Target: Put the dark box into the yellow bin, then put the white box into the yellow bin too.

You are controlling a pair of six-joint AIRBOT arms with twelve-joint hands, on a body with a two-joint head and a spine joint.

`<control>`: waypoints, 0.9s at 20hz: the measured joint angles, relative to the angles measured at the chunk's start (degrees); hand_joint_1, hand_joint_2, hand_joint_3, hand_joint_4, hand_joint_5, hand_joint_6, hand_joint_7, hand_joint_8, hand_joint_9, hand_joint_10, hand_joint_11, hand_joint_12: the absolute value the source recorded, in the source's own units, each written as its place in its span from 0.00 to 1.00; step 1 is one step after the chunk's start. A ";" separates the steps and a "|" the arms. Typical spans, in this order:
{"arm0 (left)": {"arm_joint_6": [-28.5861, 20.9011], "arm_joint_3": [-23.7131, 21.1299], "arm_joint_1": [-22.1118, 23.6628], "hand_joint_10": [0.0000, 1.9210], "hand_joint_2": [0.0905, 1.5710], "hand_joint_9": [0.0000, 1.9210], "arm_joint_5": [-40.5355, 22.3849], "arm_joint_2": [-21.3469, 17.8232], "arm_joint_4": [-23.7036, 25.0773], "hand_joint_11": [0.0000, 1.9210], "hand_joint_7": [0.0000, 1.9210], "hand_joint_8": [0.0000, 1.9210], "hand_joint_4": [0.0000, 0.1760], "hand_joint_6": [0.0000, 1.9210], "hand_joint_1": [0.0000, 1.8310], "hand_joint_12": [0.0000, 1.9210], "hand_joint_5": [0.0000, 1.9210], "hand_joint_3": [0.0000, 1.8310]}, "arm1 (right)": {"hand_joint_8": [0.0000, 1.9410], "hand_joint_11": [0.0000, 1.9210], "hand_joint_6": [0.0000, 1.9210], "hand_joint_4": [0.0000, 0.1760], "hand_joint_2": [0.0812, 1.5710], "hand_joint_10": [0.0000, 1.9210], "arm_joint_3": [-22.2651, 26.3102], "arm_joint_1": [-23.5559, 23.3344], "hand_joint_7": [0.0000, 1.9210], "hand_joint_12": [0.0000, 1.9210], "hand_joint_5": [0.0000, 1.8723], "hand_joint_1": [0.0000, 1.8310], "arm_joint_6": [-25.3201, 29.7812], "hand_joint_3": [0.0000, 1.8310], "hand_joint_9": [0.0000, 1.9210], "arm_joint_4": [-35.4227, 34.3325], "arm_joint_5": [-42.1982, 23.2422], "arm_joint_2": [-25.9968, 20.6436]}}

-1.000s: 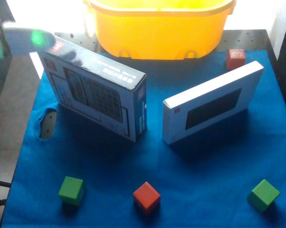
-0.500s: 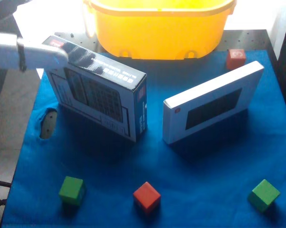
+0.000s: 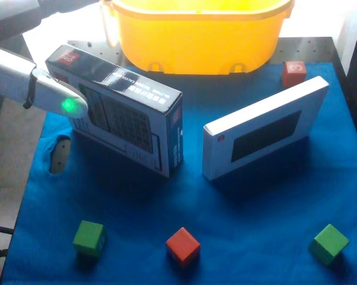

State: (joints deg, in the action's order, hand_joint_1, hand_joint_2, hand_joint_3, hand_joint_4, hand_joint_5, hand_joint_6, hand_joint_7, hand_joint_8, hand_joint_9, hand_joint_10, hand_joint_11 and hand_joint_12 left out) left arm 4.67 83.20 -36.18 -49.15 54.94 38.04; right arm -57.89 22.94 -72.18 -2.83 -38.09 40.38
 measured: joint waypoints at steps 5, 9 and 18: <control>-4.79 3.87 0.17 0.01 0.41 0.02 2.62 3.93 4.85 0.04 0.01 0.00 0.78 0.00 0.35 0.02 0.01 0.01 | 0.00 0.17 0.00 0.22 0.68 0.00 0.00 0.17 0.27 0.25 0.17 0.11 0.00 0.00 0.27 -0.02 -0.15 0.00; -8.20 5.86 1.14 0.00 0.38 0.07 5.20 6.73 10.69 0.09 0.06 0.00 0.57 0.00 0.36 0.03 0.03 0.00 | 0.00 0.11 0.00 0.24 0.66 0.00 0.02 0.17 0.26 0.35 0.17 0.11 0.00 0.00 0.26 -0.09 0.09 0.00; -12.79 8.26 2.27 0.42 0.63 0.59 5.86 8.52 16.26 0.49 0.62 0.33 0.00 0.41 0.77 0.48 0.55 0.00 | 0.00 0.07 0.00 0.15 0.66 0.00 0.02 0.24 0.26 0.40 0.16 0.09 0.00 0.00 0.25 0.02 0.24 0.07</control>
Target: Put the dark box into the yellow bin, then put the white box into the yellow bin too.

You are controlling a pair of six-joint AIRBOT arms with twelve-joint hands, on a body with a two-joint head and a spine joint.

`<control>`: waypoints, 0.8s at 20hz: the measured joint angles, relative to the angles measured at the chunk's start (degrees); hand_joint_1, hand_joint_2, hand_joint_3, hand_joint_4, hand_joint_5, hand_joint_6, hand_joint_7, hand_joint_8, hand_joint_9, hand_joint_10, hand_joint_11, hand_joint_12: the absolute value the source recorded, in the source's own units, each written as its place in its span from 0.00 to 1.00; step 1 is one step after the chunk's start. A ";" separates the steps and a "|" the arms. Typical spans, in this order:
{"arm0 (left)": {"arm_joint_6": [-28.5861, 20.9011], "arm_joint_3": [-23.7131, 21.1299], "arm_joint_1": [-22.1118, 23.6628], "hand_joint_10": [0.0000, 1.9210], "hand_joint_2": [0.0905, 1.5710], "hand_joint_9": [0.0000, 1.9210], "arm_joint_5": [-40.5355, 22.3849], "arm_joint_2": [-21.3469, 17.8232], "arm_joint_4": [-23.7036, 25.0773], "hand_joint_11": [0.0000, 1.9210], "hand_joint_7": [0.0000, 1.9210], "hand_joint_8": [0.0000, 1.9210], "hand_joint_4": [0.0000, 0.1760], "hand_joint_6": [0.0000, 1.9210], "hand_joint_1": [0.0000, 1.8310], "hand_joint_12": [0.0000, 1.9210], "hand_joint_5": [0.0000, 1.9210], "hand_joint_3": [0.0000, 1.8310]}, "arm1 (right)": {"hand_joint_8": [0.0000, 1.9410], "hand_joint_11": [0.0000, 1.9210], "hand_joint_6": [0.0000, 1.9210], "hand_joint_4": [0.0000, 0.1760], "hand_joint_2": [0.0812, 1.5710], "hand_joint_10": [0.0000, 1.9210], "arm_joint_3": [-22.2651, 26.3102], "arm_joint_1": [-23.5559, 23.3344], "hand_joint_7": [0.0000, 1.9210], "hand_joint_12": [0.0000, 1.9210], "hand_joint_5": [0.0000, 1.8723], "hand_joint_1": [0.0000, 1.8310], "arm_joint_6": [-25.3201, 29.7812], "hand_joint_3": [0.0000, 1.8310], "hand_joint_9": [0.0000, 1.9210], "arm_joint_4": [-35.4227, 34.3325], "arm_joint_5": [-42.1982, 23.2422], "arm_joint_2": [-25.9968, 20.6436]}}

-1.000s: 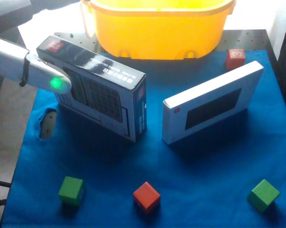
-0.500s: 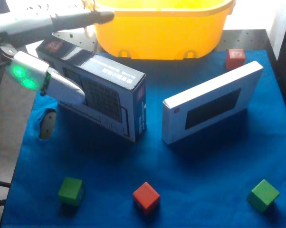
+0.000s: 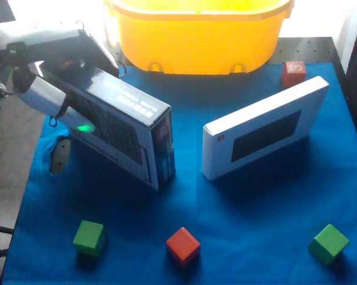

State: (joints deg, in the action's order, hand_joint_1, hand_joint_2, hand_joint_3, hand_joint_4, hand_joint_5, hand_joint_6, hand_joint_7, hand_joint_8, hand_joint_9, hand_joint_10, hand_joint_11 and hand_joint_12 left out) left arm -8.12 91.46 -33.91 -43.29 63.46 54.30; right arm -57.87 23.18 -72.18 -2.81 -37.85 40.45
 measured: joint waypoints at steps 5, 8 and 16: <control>0.24 0.13 0.13 0.33 0.62 0.62 0.28 0.37 -0.96 0.50 0.68 0.30 0.00 0.25 0.72 0.56 0.62 0.00 | 0.00 0.07 0.00 0.14 0.70 0.00 0.00 0.00 0.28 0.44 0.17 0.06 0.00 0.00 0.27 0.04 0.00 0.04; 0.61 0.55 0.00 0.63 0.67 0.53 -1.09 0.70 -5.11 0.47 0.53 0.61 0.00 0.24 0.70 0.82 0.59 0.01 | 0.00 0.09 0.00 0.02 0.69 0.01 0.00 0.00 0.28 0.45 0.17 0.06 0.00 0.00 0.28 0.04 0.00 0.04; 5.60 -0.09 1.77 0.16 0.66 0.53 -11.17 -0.17 -20.96 0.34 0.55 0.40 0.00 0.45 0.68 0.63 0.57 0.00 | 0.00 0.11 0.00 0.05 0.66 0.00 -0.13 0.35 0.27 0.42 0.15 0.11 0.00 0.00 0.28 -0.13 0.07 0.50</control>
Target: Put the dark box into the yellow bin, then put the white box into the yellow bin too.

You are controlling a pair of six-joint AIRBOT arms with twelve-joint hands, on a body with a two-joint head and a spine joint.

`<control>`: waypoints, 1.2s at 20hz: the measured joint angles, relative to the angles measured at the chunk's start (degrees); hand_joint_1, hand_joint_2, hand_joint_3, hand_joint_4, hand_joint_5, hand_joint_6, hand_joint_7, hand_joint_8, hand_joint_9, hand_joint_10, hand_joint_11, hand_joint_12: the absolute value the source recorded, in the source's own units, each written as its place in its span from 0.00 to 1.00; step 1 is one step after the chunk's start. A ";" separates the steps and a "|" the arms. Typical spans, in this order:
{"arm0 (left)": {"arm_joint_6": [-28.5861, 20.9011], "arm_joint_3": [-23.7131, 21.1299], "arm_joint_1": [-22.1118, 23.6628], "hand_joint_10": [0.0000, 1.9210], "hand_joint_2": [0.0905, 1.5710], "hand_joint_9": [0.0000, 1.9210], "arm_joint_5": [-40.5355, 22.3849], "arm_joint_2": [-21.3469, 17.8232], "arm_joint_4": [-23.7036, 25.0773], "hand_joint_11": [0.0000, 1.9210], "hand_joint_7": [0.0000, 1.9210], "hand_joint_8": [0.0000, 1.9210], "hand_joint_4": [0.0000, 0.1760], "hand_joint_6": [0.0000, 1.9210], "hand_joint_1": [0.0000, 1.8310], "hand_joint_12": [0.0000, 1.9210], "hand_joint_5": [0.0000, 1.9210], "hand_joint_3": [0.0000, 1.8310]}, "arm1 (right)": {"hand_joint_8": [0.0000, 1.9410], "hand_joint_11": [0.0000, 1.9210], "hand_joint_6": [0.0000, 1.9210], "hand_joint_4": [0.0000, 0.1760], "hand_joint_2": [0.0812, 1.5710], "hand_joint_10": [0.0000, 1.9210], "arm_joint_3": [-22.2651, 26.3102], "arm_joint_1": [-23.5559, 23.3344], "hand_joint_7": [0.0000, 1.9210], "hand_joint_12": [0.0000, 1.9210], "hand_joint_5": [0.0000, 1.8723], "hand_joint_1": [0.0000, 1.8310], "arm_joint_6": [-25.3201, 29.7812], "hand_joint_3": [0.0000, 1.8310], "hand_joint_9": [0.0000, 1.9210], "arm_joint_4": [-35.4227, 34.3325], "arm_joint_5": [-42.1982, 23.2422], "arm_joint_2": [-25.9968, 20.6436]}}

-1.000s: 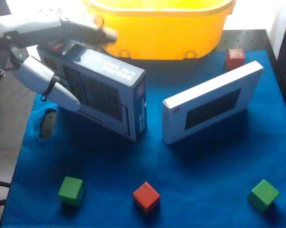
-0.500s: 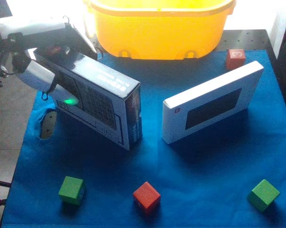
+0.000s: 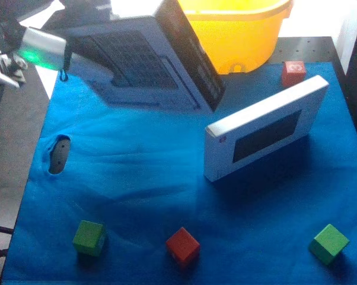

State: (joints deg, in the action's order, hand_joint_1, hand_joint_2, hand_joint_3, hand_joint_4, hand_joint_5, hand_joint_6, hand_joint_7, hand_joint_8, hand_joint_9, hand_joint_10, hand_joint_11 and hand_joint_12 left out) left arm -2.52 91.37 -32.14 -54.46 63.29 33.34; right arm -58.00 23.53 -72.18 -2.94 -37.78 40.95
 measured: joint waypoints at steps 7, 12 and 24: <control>0.17 1.75 7.26 0.11 0.68 0.51 -0.04 0.42 -1.81 0.29 0.53 0.48 0.14 0.49 0.67 0.50 0.52 0.00 | 0.00 0.07 0.00 0.09 0.66 0.00 -0.72 0.00 0.27 0.46 0.16 0.12 0.00 0.00 0.28 -0.17 -0.04 1.66; 0.17 3.04 12.50 0.52 0.66 0.58 2.45 0.83 -2.10 0.52 0.57 0.36 0.00 0.48 0.76 0.52 0.49 0.00 | 0.00 0.07 0.00 0.01 0.65 0.00 -0.98 0.00 0.28 0.47 0.17 0.11 0.02 0.00 0.28 0.02 -0.04 2.78; 3.02 9.79 17.79 0.45 0.63 0.62 10.60 4.46 -2.62 0.55 0.61 0.30 0.00 0.40 0.77 0.47 0.53 0.00 | 0.00 0.09 0.00 0.13 0.66 0.00 -1.70 0.00 0.27 0.41 0.16 0.08 -0.02 0.00 0.28 -0.07 -0.02 4.37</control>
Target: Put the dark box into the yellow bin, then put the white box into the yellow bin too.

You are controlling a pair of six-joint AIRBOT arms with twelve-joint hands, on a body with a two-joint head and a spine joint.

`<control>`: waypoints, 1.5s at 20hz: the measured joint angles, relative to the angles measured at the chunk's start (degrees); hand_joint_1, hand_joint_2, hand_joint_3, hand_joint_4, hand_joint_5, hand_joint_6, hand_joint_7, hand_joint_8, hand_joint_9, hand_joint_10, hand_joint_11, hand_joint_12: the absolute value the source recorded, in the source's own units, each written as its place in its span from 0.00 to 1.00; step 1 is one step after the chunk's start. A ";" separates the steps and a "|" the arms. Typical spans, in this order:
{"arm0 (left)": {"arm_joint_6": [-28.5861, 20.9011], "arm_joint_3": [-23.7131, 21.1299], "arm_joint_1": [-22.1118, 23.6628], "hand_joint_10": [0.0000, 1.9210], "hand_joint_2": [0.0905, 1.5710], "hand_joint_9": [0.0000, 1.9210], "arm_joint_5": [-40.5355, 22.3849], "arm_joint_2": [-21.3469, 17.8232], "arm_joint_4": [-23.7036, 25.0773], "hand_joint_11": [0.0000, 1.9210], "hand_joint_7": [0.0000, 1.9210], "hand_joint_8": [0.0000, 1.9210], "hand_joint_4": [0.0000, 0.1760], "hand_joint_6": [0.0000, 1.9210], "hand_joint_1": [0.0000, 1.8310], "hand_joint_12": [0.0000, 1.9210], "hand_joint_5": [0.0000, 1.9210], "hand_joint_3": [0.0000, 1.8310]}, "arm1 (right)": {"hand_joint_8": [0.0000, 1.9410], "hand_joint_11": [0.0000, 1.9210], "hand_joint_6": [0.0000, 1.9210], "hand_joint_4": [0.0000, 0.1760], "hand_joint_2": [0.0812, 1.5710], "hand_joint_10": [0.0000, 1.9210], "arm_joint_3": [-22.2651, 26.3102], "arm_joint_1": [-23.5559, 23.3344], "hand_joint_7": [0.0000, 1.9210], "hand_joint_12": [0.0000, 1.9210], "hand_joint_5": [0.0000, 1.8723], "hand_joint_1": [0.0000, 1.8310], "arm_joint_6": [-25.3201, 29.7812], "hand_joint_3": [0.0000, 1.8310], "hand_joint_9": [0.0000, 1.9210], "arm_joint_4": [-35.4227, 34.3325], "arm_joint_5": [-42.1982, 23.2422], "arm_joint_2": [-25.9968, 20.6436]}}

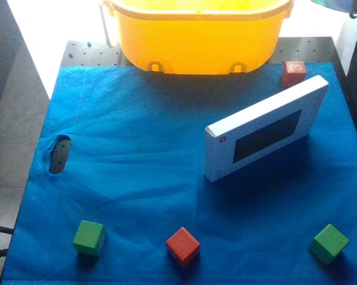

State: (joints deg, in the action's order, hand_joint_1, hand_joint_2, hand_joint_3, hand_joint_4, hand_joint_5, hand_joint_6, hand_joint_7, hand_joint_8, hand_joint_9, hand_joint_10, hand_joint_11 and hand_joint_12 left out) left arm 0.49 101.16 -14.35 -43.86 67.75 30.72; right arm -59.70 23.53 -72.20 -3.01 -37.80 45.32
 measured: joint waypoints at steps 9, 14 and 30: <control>0.42 7.76 0.00 0.32 0.63 0.60 -0.50 7.74 -4.24 0.51 0.64 0.39 0.00 0.25 0.72 0.49 0.60 0.00 | 0.00 0.03 0.01 0.38 0.61 0.00 -0.92 0.00 0.25 0.44 0.17 0.10 0.00 0.00 0.24 2.32 0.00 2.95; 0.33 10.03 -1.11 0.26 0.63 0.66 -3.10 11.10 -6.84 0.59 0.62 0.45 0.00 0.10 0.71 0.43 0.68 0.00 | 0.00 0.03 0.01 0.40 0.62 0.00 -1.07 -0.02 0.25 0.44 0.18 0.10 0.04 0.00 0.25 3.41 -0.07 3.82; -4.81 17.99 -6.78 0.00 0.42 0.08 -5.73 17.49 -10.49 0.09 0.09 0.00 1.00 0.00 0.57 0.03 0.13 0.00 | 0.00 0.07 0.00 0.13 0.67 0.00 -1.53 0.00 0.27 0.40 0.17 0.10 1.55 0.00 0.24 4.31 -1.29 4.52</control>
State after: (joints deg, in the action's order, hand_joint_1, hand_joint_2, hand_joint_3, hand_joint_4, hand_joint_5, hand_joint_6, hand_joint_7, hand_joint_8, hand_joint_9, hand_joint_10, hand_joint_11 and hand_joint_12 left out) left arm -4.32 119.15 -21.12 -49.58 85.23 20.23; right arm -61.23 23.53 -70.65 1.30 -39.09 49.84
